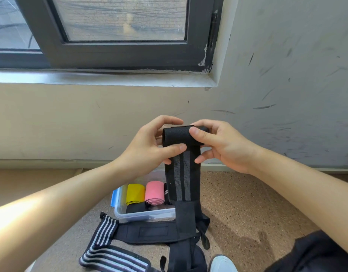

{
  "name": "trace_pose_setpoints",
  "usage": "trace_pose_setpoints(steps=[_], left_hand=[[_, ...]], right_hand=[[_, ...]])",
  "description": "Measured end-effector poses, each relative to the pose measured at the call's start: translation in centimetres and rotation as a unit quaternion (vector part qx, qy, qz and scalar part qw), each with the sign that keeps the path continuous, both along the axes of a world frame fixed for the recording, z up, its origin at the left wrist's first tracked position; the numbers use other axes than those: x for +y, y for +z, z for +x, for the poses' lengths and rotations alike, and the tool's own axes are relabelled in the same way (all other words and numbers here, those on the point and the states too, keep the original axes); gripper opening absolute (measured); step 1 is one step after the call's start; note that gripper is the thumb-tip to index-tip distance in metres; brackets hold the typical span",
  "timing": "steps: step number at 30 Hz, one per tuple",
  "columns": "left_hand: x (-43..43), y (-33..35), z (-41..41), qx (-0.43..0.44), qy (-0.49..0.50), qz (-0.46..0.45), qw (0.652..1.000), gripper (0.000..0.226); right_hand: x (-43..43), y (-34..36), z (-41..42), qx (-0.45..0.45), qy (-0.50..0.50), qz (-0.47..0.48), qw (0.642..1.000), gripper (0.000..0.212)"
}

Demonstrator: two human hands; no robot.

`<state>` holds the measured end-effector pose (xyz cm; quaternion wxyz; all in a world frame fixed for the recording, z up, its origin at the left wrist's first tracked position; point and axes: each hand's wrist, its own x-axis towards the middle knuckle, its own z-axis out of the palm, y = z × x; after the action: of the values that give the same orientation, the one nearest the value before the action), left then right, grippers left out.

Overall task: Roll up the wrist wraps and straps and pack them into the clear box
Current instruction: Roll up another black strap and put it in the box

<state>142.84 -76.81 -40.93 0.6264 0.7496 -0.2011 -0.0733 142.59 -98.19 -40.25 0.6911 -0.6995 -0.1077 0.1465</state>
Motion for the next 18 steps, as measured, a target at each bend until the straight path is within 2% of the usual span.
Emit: trace_pose_setpoints(steps=[4, 7, 11, 14, 18], left_hand=[[0.44, -0.17, 0.18, 0.139, -0.054, 0.021, 0.989, 0.042], [0.43, -0.09, 0.17, 0.182, -0.078, 0.010, 0.980, 0.042], [0.19, 0.21, 0.36, 0.176, -0.035, -0.005, 0.984, 0.054], [0.39, -0.02, 0.57, 0.157, -0.020, -0.018, 0.987, 0.045], [0.54, -0.12, 0.69, 0.130, -0.023, -0.025, 0.991, 0.037]], right_hand=[[-0.14, 0.03, 0.06, -0.025, -0.019, 0.007, 0.999, 0.037], [-0.34, 0.05, 0.12, -0.058, -0.026, -0.011, 0.998, 0.037], [-0.34, -0.22, -0.04, -0.101, -0.023, -0.036, 0.994, 0.030], [-0.15, -0.31, -0.10, -0.114, -0.030, -0.068, 0.991, 0.037], [-0.55, -0.09, 0.00, -0.043, -0.008, -0.078, 0.996, 0.039]])
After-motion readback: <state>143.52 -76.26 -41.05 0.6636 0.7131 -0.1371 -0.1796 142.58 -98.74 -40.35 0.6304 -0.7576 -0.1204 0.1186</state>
